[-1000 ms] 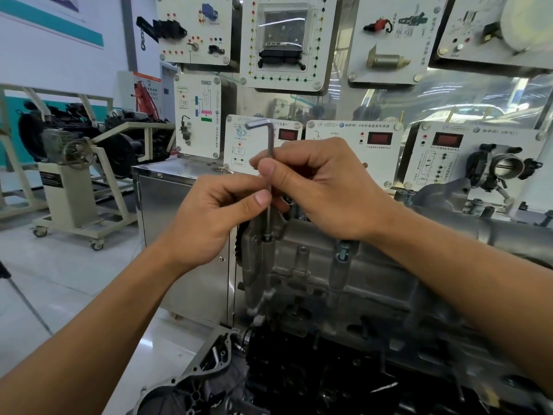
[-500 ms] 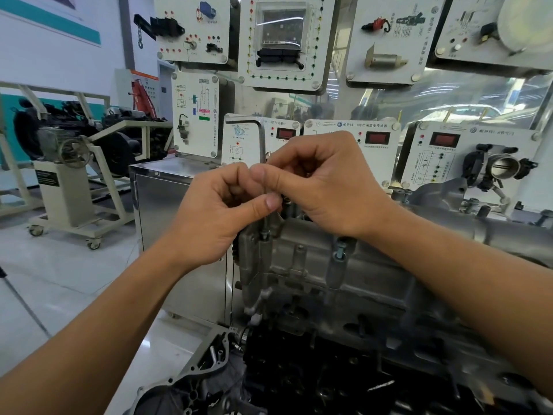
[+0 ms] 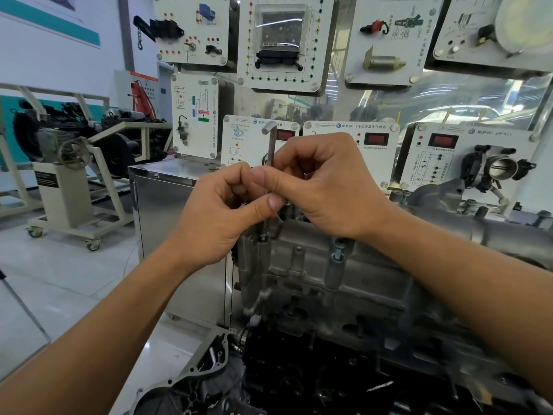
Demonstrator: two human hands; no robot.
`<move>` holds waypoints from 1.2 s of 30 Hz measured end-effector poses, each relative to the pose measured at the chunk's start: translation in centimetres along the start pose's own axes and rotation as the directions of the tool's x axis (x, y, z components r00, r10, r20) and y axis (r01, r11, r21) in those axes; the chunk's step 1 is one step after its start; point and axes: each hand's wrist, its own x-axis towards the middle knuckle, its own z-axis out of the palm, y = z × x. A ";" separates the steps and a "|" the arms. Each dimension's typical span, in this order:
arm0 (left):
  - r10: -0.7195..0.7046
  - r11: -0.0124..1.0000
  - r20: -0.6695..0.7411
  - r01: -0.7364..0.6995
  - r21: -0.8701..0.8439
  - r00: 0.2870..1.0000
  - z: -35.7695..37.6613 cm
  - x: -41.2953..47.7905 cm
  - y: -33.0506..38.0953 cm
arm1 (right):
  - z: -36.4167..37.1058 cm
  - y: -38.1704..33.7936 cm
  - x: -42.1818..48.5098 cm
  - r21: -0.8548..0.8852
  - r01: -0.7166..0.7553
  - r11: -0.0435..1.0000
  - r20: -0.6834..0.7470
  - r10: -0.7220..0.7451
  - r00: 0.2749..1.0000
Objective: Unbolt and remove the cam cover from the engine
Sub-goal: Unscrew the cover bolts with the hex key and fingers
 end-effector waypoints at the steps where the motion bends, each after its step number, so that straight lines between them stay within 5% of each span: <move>1: -0.004 1.000 0.014 0.004 -0.001 1.000 -0.1 0.0 0.0 | 0.0 0.0 0.0 0.003 0.007 1.000 0.008 -0.007 1.000; 17: -0.031 0.990 0.062 0.040 -0.139 0.998 -0.8 -0.3 -0.4 | 0.1 0.1 0.1 -0.028 -0.016 0.999 0.155 0.020 0.988; 36: 0.030 0.998 0.008 -0.030 -0.050 1.000 0.4 -0.2 0.1 | 0.2 0.0 0.1 0.035 -0.037 0.999 -0.048 0.038 0.998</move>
